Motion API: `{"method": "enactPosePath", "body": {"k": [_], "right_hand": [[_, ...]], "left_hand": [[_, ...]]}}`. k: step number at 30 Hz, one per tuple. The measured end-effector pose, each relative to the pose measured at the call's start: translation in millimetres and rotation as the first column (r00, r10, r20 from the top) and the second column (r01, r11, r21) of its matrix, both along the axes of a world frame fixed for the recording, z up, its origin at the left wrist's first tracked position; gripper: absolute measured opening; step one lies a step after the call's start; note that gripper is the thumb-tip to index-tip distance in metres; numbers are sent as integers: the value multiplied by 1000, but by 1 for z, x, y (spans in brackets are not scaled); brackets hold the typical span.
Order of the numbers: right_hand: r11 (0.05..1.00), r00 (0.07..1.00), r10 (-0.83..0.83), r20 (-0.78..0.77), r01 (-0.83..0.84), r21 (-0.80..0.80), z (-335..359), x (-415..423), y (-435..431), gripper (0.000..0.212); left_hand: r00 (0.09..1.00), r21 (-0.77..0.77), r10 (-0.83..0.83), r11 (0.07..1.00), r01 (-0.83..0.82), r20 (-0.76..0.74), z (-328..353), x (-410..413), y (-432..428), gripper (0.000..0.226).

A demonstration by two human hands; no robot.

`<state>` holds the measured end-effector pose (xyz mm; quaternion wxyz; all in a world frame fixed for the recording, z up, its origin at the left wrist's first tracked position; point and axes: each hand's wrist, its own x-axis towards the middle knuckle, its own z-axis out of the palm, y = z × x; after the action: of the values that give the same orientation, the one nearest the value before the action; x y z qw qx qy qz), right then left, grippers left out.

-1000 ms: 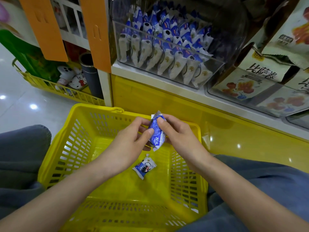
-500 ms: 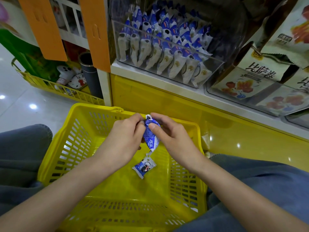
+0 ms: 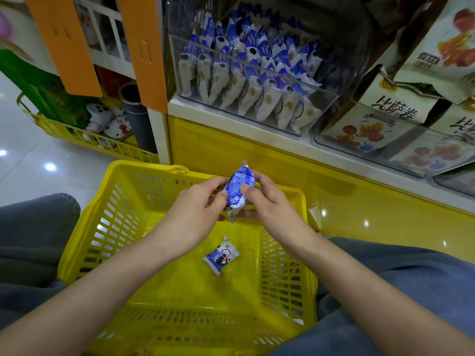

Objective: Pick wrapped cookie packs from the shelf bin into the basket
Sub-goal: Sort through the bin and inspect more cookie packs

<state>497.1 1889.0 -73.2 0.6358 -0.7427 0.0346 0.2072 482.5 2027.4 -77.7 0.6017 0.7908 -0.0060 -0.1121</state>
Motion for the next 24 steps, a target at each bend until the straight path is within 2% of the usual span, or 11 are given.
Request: {"method": "enactPosePath", "body": {"k": [2,5,7,10,12,15,19,21,24], "right_hand": [[998,999,-4,51,7,-65,-1,0,-1,54],[946,959,85,270,7,-324,-2,-2,-4,80],[887,901,170,399,36,-460,-4,-4,-3,89],[861,860,216,462,55,-505,-5,-6,-1,84],[882,878,190,439,44,-470,-3,-5,-1,66],[956,927,109,359,1,-293,3,-4,-1,29],[986,949,33,314,22,-168,7,-3,-4,19],[996,961,-52,273,71,-59,8,-4,-4,14],[983,977,-149,152,130,130,9,-5,-7,18]], "left_hand": [[999,-104,22,994,-27,-50,2,1,-2,24],[982,-341,75,931,-131,-172,7,1,-8,18],[976,-370,121,911,-182,-180,8,2,-9,13],[968,-350,207,904,-245,-144,8,3,-9,15],[962,-358,236,894,-271,-137,8,3,-8,18],[950,-409,269,857,-312,-161,8,4,-6,20],[940,-456,280,823,-339,-194,10,4,-7,22],[951,-486,223,820,-302,-215,13,5,-9,20],[971,-396,130,896,-201,-200,16,4,-11,25]]}}
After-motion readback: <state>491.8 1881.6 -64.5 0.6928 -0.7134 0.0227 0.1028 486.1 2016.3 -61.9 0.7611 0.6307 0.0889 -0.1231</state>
